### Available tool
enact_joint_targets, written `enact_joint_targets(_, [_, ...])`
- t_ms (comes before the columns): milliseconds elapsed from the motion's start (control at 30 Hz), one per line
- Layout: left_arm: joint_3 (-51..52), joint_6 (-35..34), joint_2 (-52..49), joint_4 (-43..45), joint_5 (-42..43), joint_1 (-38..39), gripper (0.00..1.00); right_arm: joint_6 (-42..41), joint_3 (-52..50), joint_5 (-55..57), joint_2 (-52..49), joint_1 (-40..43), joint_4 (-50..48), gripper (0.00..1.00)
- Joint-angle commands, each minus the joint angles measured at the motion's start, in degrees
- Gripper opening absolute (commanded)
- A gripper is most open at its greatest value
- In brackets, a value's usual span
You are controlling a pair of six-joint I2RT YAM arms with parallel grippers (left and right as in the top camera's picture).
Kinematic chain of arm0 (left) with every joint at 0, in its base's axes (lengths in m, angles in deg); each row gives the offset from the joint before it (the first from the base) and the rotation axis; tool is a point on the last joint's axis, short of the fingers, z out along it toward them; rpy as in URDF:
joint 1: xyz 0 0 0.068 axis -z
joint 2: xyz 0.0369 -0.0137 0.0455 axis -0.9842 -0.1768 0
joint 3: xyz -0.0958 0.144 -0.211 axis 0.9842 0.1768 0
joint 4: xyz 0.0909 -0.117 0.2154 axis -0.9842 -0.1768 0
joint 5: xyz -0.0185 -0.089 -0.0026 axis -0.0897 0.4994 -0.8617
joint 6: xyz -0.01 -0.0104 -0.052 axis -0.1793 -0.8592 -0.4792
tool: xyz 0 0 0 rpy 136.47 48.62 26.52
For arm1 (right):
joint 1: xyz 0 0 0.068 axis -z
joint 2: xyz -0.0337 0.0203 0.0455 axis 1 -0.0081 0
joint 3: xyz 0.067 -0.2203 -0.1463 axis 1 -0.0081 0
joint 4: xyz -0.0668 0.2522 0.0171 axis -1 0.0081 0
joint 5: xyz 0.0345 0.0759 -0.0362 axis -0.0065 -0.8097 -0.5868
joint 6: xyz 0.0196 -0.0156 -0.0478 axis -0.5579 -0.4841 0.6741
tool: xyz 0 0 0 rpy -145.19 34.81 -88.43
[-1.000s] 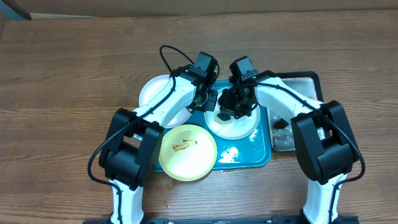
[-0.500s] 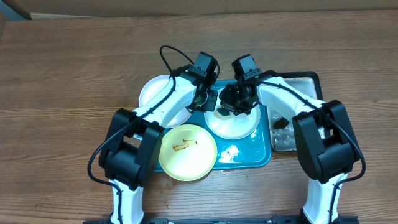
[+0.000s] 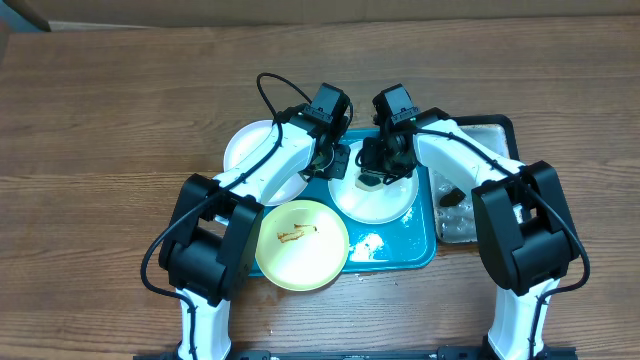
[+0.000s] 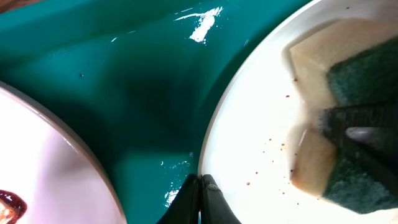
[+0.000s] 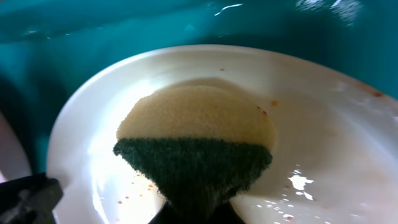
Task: Clean dirty plates on tray and stack at the side
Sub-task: 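Scrub the white plate again with the sponge, left gripper holding rim, then lift the sponge off the plate and move it over the basin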
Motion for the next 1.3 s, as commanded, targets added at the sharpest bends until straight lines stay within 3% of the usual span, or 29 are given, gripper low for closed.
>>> enact_joint_targets(0, [-0.7, -0.8, 0.7, 0.0, 1.1, 0.7, 0.04, 2.3, -0.7, 6.6, -0.6, 0.8, 1.5, 0.04])
enact_joint_targets(200, [-0.7, -0.8, 0.7, 0.0, 1.1, 0.7, 0.04, 4.1, -0.3, 7.0, 3.1, 0.8, 2.3, 0.04])
enact_joint_targets(400, [-0.7, -0.8, 0.7, 0.1, 1.1, 0.7, 0.04, 9.3, 2.8, 11.6, 7.2, 0.8, 9.1, 0.04])
enact_joint_targets(800, [-1.6, -0.8, 1.0, -0.6, 0.8, 0.7, 0.04, 8.1, 8.7, 16.6, 10.6, 0.8, 18.8, 0.04])
enact_joint_targets(1267, [-15.3, -1.0, 2.8, -13.8, -9.2, 0.7, 0.04, 6.8, 8.7, 15.9, 10.6, 2.6, 20.3, 0.04])
